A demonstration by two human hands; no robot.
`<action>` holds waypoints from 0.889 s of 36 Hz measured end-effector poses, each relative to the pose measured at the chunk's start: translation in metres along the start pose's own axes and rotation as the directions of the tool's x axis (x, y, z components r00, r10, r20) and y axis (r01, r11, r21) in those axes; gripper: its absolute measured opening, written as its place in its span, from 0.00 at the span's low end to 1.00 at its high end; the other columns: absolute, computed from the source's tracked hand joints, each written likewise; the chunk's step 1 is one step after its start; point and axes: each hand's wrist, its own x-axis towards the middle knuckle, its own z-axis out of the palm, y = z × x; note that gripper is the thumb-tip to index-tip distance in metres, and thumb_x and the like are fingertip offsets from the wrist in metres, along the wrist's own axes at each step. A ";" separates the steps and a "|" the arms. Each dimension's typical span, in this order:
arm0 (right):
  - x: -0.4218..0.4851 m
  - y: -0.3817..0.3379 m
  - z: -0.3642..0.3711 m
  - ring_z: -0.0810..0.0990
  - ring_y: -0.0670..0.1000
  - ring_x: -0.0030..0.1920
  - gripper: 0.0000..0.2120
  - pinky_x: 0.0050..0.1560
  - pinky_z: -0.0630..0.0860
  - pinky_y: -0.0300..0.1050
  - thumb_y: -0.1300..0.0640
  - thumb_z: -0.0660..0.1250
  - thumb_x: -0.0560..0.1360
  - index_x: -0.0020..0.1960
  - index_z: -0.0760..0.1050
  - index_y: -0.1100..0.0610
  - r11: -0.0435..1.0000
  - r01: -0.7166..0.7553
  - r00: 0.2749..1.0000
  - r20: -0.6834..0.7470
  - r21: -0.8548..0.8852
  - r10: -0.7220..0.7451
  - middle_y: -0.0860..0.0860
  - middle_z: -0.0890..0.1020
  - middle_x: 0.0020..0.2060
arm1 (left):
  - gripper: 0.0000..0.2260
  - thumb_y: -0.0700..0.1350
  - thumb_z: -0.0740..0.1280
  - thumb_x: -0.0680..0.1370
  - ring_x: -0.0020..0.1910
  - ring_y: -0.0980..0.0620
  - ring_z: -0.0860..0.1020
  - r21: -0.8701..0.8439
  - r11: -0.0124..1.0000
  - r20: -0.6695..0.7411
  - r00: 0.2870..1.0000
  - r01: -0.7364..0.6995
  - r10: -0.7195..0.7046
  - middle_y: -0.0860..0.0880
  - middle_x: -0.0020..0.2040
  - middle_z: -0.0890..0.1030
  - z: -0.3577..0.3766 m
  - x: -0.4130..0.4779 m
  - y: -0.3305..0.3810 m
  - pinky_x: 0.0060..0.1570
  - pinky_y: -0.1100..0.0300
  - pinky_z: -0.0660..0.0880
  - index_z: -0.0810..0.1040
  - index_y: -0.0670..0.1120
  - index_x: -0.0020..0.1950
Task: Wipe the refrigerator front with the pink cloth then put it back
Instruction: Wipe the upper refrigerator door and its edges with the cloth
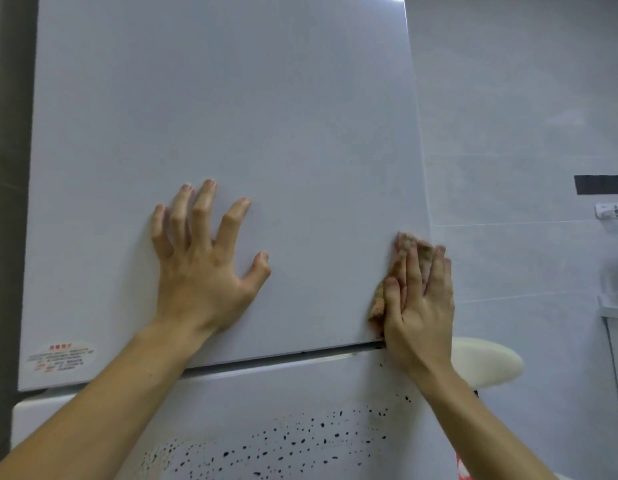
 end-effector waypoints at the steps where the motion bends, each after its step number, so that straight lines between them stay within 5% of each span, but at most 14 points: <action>1: 0.017 -0.006 0.000 0.42 0.50 0.85 0.32 0.84 0.45 0.52 0.35 0.47 0.80 0.83 0.49 0.38 1.000 0.013 1.000 -0.009 0.000 -0.013 0.48 0.43 0.85 | 0.31 0.62 0.61 0.76 0.80 0.34 0.60 0.002 1.000 0.010 1.000 -0.001 0.001 0.38 0.79 0.65 0.000 0.000 0.000 0.78 0.34 0.52 0.72 0.48 0.76; 8: 0.076 -0.030 -0.011 0.54 0.52 0.83 0.28 0.78 0.62 0.59 0.39 0.52 0.86 0.84 0.49 0.35 0.999 -0.026 1.000 -0.015 0.021 0.027 0.44 0.45 0.85 | 0.32 0.62 0.60 0.76 0.80 0.35 0.58 0.006 1.000 0.042 0.999 -0.009 0.009 0.39 0.80 0.63 -0.002 -0.001 -0.001 0.78 0.35 0.50 0.70 0.48 0.77; 15: 0.003 0.006 -0.005 0.37 0.36 0.80 0.33 0.80 0.41 0.43 0.36 0.46 0.82 0.84 0.40 0.38 0.996 -0.022 0.999 0.046 0.084 0.018 0.43 0.39 0.85 | 0.31 0.61 0.61 0.78 0.80 0.35 0.58 0.008 1.000 0.040 0.999 -0.020 0.020 0.38 0.80 0.64 -0.002 -0.003 -0.002 0.78 0.34 0.50 0.69 0.49 0.78; 21: -0.036 0.008 0.009 0.30 0.48 0.82 0.33 0.82 0.31 0.53 0.36 0.43 0.82 0.84 0.39 0.42 0.999 -0.039 0.999 0.023 -0.035 0.040 0.49 0.35 0.84 | 0.29 0.58 0.58 0.80 0.83 0.41 0.55 -0.055 0.998 0.085 0.995 -0.043 0.048 0.43 0.84 0.60 -0.011 -0.011 -0.012 0.82 0.43 0.44 0.67 0.49 0.80; 25: -0.041 -0.016 0.025 0.29 0.50 0.82 0.33 0.81 0.33 0.62 0.36 0.43 0.83 0.86 0.43 0.44 0.997 -0.062 0.998 -0.003 -0.052 0.062 0.51 0.36 0.84 | 0.27 0.52 0.57 0.82 0.83 0.44 0.58 -0.070 0.994 0.059 0.994 -0.084 0.088 0.46 0.83 0.62 -0.018 -0.027 -0.029 0.82 0.46 0.50 0.67 0.46 0.81; 32: -0.102 -0.140 0.088 0.47 0.63 0.84 0.31 0.81 0.47 0.67 0.40 0.48 0.86 0.86 0.53 0.50 0.959 0.257 0.965 -0.019 -0.117 -0.261 0.60 0.50 0.85 | 0.26 0.47 0.57 0.82 0.82 0.45 0.61 -0.077 0.991 0.029 0.993 -0.109 0.112 0.45 0.82 0.65 -0.041 -0.040 -0.072 0.81 0.50 0.53 0.68 0.44 0.80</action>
